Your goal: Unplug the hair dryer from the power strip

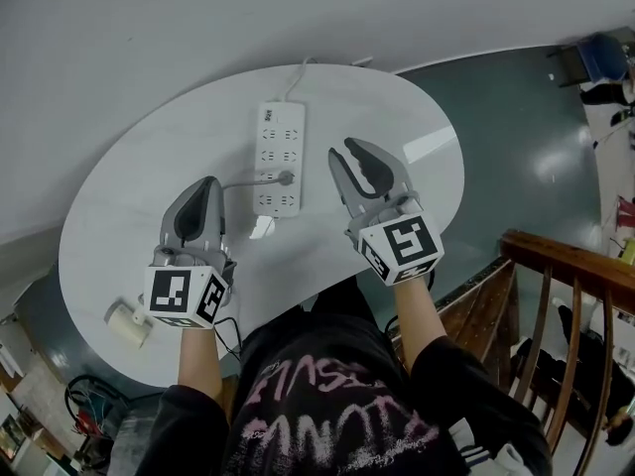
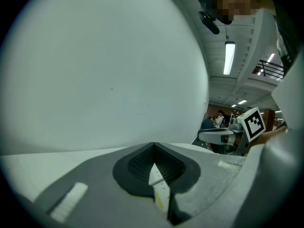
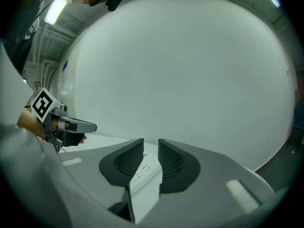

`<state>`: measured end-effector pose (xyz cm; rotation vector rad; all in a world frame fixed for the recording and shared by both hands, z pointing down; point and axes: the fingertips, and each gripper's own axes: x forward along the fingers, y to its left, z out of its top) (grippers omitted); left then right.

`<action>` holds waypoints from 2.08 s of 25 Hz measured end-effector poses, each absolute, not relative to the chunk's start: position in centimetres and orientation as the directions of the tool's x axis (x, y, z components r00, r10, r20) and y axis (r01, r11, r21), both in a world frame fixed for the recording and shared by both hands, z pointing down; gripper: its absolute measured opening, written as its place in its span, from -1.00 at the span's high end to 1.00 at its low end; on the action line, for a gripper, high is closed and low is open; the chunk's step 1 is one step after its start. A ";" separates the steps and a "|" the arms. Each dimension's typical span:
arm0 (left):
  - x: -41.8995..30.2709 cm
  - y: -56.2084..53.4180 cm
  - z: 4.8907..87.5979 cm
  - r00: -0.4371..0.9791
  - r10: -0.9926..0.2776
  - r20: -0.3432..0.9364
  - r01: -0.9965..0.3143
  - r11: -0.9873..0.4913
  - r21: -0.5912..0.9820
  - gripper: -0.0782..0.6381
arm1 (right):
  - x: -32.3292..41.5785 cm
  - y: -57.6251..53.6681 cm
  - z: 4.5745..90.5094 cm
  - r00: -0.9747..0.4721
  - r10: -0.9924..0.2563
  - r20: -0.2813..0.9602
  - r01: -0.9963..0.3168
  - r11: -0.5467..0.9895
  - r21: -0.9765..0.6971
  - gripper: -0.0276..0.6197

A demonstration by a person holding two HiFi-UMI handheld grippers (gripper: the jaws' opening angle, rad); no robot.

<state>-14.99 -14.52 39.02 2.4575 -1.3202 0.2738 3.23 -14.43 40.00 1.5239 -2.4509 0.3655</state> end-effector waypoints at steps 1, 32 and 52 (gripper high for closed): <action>-14.9 -14.5 39.1 0.550 -0.769 0.326 -0.835 -0.511 0.202 0.78 | 3.3 -14.5 40.1 -0.433 -0.840 0.325 -0.899 0.429 -0.090 0.60; -5.3 -9.6 49.2 0.635 -0.412 0.653 -0.621 -0.776 0.114 0.34 | 4.7 -13.8 42.3 -0.439 -0.828 0.349 -0.898 0.422 -0.129 0.58; -4.3 -12.2 51.9 0.539 -0.419 0.731 -0.655 -0.754 0.051 0.51 | 6.5 -13.6 43.3 -0.408 -0.835 0.371 -0.913 0.384 -0.139 0.58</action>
